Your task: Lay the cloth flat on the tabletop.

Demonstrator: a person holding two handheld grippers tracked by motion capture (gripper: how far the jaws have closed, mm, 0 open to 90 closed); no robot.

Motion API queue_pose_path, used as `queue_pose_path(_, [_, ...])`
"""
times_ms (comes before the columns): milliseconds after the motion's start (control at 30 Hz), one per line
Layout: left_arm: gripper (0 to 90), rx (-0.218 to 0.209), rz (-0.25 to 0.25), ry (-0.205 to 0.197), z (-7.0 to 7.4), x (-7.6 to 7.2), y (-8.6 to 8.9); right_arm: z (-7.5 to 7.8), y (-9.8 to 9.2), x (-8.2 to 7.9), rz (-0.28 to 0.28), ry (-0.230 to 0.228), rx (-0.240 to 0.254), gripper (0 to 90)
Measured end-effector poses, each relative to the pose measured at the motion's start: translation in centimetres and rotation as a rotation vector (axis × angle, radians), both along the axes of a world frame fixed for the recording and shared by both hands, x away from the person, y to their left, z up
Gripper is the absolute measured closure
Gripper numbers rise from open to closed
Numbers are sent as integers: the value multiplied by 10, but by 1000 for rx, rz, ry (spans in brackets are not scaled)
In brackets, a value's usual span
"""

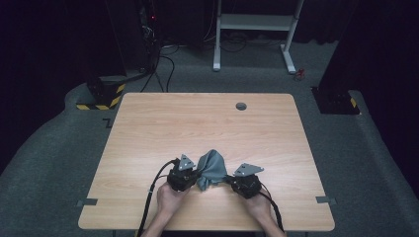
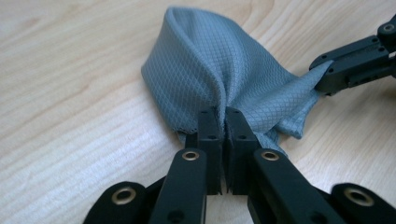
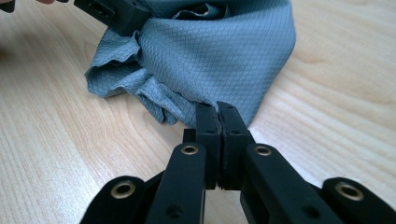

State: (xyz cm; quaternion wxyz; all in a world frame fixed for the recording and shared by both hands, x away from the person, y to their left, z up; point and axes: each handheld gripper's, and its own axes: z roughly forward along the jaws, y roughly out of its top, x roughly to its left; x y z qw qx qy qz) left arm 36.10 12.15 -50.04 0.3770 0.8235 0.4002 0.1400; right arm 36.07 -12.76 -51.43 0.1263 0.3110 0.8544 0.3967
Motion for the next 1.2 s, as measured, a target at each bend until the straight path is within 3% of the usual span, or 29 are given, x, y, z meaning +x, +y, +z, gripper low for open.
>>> queue_pose_path(100, [830,-14,5,14,-1,-2,6,-2,1,-1,1,8,-14,880])
queue_pose_path(167, [788,-15,15,13,-1,-4,9,-1,1,-2,2,4,-17,828])
queue_pose_path(400, [530,-25,11,15,-3,-13,4,9,13,-2,18,-27,-4,684])
queue_pose_path(500, [495,11,17,3,-5,-16,-1,10,27,0,50,-48,-46,767])
queue_pose_path(567, [489,35,25,3,-8,-15,-2,9,34,3,69,-35,-67,871])
queue_pose_path(700, [508,66,43,10,-12,-13,0,10,30,4,57,-42,-55,886])
queue_pose_path(800, [523,120,54,-9,-14,-13,1,12,17,5,22,-31,-22,885])
queue_pose_path(1033, [536,84,62,5,-15,-12,5,8,-12,11,-63,-7,-30,871])
queue_pose_path(1100, [575,78,55,3,-15,-13,5,7,-18,12,-85,14,-26,779])
queue_pose_path(1200, [640,76,42,0,-15,-13,4,14,-15,3,-48,-19,3,710])
